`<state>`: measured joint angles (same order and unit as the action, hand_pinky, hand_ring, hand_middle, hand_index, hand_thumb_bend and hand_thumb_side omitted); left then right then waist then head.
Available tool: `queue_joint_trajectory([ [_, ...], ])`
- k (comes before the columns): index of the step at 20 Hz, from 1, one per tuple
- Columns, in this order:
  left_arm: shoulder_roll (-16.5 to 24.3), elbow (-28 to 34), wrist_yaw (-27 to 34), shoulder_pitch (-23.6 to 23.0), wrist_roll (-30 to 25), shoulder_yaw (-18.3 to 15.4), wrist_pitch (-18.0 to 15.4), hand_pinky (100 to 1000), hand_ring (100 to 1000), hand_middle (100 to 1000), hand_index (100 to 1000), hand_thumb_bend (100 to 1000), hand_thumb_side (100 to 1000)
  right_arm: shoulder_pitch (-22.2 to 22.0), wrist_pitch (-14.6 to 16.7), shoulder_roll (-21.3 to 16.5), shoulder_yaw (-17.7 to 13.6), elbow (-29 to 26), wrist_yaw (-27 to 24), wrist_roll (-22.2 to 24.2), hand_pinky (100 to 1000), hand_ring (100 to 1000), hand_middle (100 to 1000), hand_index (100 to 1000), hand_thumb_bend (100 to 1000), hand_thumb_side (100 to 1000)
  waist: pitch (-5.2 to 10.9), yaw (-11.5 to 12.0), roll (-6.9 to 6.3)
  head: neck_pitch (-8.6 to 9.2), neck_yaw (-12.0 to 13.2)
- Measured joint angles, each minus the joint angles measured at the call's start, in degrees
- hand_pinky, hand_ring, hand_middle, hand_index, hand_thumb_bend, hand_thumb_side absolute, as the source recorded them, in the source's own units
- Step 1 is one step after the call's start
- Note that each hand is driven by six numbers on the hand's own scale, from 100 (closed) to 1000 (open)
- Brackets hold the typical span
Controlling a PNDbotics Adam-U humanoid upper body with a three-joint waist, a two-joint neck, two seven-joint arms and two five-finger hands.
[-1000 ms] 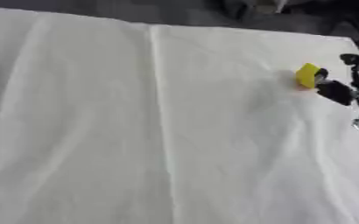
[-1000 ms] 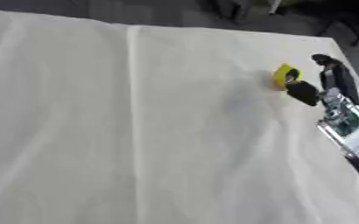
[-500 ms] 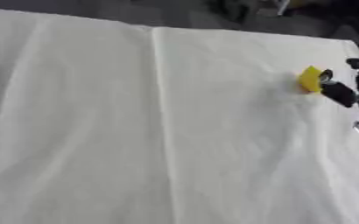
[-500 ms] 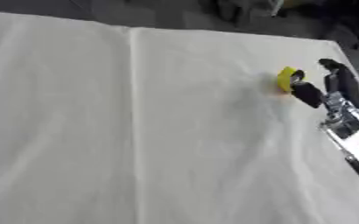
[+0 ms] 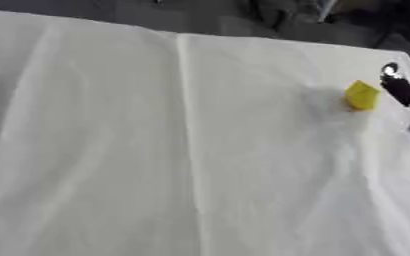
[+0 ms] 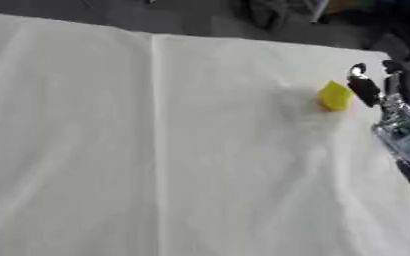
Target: Pick up the objects with one hand, pass them to the other hand, and then place them into the box on the other side of the table.
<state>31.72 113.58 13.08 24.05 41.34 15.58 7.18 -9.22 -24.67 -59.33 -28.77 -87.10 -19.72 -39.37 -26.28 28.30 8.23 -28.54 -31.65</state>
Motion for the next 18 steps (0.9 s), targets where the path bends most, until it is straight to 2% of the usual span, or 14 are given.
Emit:
queue_joint_trajectory([
  [9,-0.2,0.0,-0.4,0.1,0.3,0.0,-0.3,977,300,736,822,819,554,0.8,1.6,0.0,0.9,2.2,-1.0,-1.6,813,961,881,929,100,818,-0.79,0.8,0.1,0.47,-0.8],
  [18,-0.5,0.0,-0.5,0.1,0.5,0.0,-0.2,980,299,735,821,821,552,2.7,2.9,0.0,2.8,0.0,-1.1,-2.9,806,951,874,927,100,832,-1.05,1.1,0.08,0.48,-1.4],
])
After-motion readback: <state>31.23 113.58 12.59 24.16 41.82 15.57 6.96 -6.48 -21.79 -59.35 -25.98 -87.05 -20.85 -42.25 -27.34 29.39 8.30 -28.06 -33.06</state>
